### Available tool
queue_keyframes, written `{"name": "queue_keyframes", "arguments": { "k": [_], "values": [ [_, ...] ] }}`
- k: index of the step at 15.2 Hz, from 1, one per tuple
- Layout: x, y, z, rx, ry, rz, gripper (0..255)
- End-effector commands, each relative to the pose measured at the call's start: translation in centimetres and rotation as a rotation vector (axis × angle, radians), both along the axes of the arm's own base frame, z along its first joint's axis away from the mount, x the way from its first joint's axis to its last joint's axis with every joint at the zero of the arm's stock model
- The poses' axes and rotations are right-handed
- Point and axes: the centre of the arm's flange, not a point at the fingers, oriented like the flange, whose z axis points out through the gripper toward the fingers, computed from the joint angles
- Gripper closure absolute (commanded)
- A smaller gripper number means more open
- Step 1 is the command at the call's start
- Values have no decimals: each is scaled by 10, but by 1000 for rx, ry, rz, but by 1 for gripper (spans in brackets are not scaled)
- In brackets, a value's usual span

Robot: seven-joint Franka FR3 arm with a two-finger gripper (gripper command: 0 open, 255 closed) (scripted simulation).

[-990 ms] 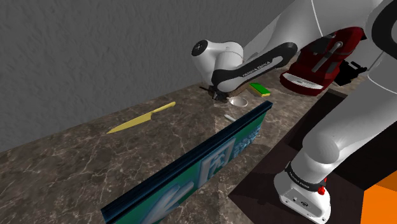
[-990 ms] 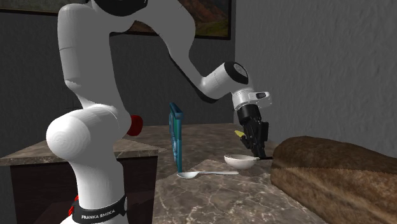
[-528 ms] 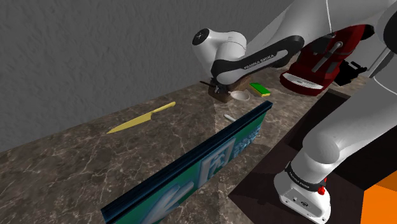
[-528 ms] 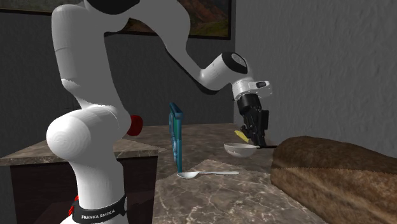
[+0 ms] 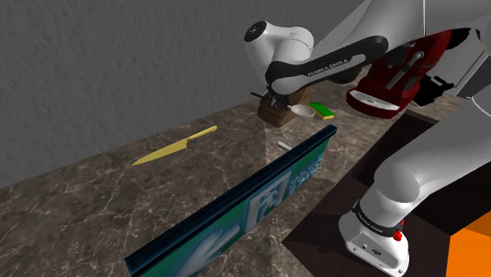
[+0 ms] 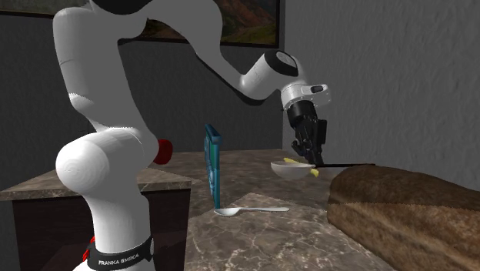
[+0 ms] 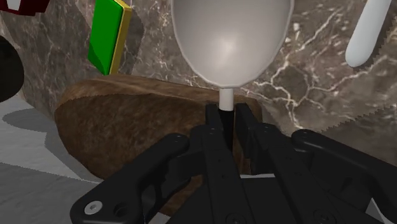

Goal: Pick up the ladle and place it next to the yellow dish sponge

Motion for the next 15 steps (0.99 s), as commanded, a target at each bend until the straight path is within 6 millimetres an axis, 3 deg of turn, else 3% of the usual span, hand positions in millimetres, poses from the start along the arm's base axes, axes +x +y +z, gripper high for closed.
{"name": "queue_keyframes", "arguments": {
  "k": [1, 15],
  "values": [
    [-11, -20, 1, 1, 0, 1, 255],
    [-96, -184, 2, 1, 0, 1, 255]
  ]
}}
